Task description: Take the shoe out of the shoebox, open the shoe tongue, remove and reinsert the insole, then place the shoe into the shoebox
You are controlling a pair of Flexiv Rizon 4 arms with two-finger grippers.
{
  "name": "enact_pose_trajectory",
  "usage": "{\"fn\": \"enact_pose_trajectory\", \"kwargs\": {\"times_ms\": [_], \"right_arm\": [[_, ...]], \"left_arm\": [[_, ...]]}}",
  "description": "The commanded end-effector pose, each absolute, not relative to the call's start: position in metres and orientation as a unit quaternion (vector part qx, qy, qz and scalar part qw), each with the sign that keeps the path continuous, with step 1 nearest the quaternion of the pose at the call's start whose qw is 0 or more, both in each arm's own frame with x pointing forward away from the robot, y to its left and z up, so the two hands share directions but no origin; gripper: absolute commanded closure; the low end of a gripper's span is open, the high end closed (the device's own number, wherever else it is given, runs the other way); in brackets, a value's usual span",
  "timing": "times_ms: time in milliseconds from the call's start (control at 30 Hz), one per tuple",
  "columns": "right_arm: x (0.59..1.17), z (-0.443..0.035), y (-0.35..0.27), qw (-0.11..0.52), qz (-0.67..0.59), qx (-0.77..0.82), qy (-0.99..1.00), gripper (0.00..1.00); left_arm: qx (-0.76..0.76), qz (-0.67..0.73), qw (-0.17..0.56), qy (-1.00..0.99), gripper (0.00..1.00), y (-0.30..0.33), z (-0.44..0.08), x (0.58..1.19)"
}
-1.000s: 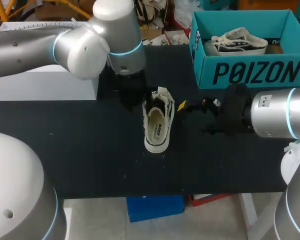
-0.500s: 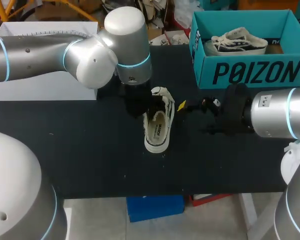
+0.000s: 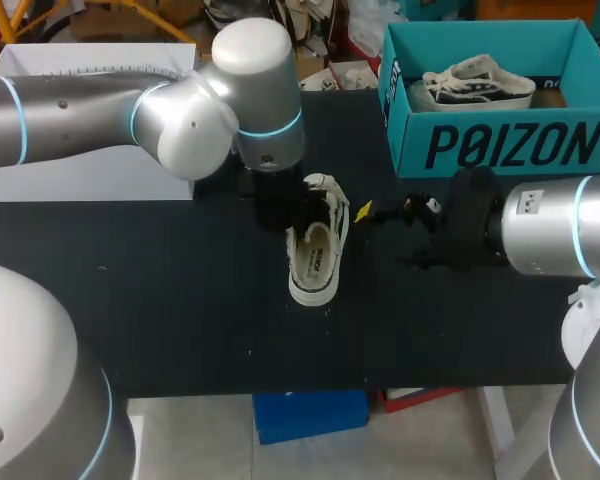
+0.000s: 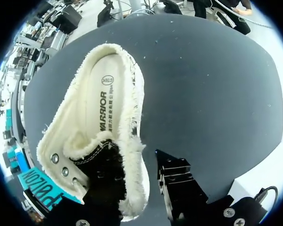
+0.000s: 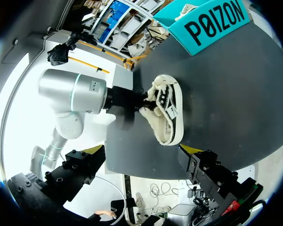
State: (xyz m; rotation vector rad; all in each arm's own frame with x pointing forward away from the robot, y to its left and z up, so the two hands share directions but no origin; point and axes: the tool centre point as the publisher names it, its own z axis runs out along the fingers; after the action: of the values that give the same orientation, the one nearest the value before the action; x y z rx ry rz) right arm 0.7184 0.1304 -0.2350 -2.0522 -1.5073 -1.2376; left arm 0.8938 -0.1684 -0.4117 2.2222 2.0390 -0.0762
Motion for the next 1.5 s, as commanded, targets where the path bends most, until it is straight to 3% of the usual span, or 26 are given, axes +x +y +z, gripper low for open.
{"fn": "enact_pose_trajectory", "kwargs": {"times_ms": [33,567,1500], "right_arm": [[0.717,-0.234,0.126,0.158,-0.432,-0.714,-0.528,0.0],[0.717,-0.234,0.126,0.158,-0.432,-0.714,-0.528,0.0],[0.717,-0.234,0.126,0.158,-0.432,-0.714,-0.528,0.0]], "left_arm": [[0.732,-0.003,0.079,0.676,1.0,-0.172,-0.419,0.895],[0.736,-0.033,0.073,0.673,1.0,-0.168,-0.384,0.894],[0.686,-0.036,0.177,0.704,1.0,-0.17,-0.204,0.913]]}}
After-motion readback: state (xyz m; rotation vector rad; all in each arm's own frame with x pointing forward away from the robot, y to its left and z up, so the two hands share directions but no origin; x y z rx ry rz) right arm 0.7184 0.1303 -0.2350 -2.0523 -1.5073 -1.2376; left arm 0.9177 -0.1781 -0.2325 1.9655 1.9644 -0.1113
